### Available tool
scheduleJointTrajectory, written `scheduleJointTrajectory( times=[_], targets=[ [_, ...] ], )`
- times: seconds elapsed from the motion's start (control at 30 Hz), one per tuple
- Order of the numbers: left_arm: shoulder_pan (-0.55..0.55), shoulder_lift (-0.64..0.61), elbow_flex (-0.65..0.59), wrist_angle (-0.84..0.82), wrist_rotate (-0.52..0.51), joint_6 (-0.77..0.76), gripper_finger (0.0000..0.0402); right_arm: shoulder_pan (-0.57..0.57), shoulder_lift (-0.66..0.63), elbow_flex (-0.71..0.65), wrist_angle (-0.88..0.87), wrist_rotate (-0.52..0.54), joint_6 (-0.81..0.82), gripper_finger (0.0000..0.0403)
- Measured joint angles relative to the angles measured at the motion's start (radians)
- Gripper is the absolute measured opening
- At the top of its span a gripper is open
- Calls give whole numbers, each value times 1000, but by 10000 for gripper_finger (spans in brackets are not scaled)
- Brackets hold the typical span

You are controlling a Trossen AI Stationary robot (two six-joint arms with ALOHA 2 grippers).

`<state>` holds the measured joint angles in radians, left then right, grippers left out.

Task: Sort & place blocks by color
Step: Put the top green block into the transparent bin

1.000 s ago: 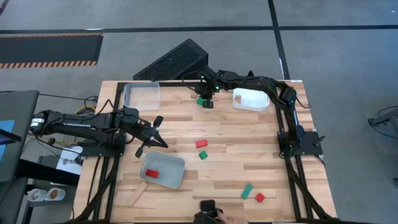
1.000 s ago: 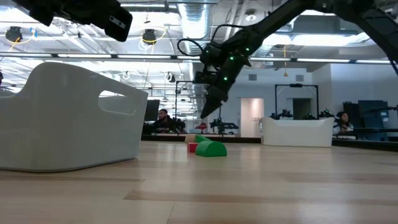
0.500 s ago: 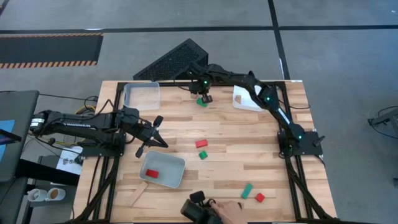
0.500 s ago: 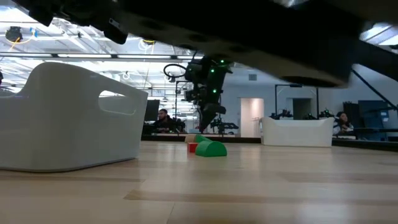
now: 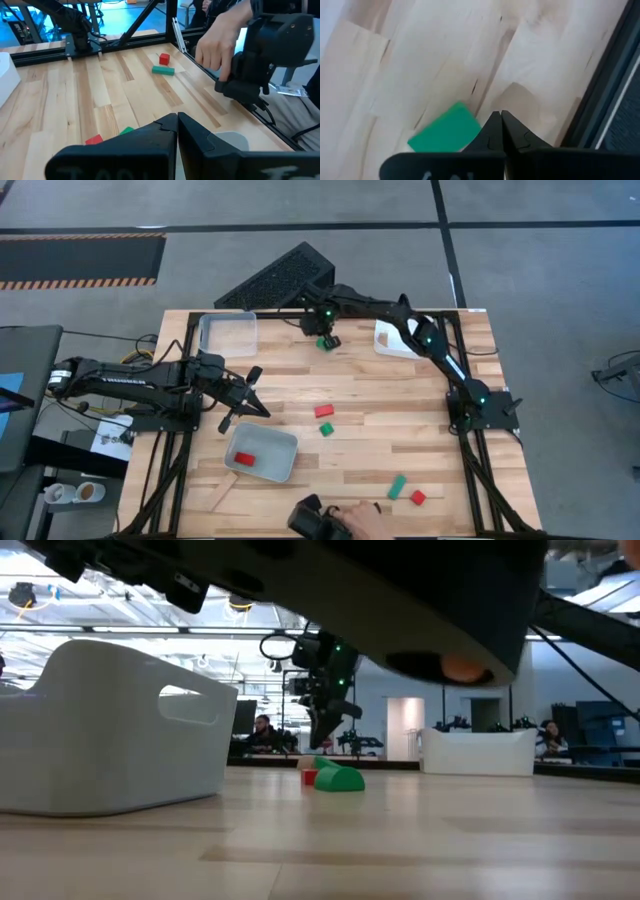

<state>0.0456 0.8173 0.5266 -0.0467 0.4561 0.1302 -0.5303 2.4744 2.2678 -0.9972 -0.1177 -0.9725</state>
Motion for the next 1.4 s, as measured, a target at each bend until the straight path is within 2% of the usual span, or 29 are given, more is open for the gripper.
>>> scheduleJointTrajectory(
  times=[0.1,0.27,0.77,0.83,0.93,1.1,1.17,1.27,1.4],
  targets=[
    [0,0,0,0,0,0,0,-19,0,3,-30,-26,-51,2],
    [0,0,0,0,0,-1,0,-37,0,3,-74,-7,-187,1],
    [0,0,0,1,-26,-20,0,-1,0,2,-117,45,-460,1],
    [0,0,0,1,-29,-20,0,1,0,2,-123,53,-441,0],
    [0,0,0,0,-104,-17,0,4,-9,1,-169,58,-336,0],
    [57,22,0,52,-234,75,0,-2,-95,-13,-259,-21,-113,0],
    [111,46,0,82,-225,93,0,-2,-153,-54,-241,-53,-79,0],
    [208,115,1,124,-152,102,0,15,-262,-163,-153,-93,-49,0],
    [338,241,14,176,-52,128,0,41,-451,-416,25,-168,21,0]
  ],
)
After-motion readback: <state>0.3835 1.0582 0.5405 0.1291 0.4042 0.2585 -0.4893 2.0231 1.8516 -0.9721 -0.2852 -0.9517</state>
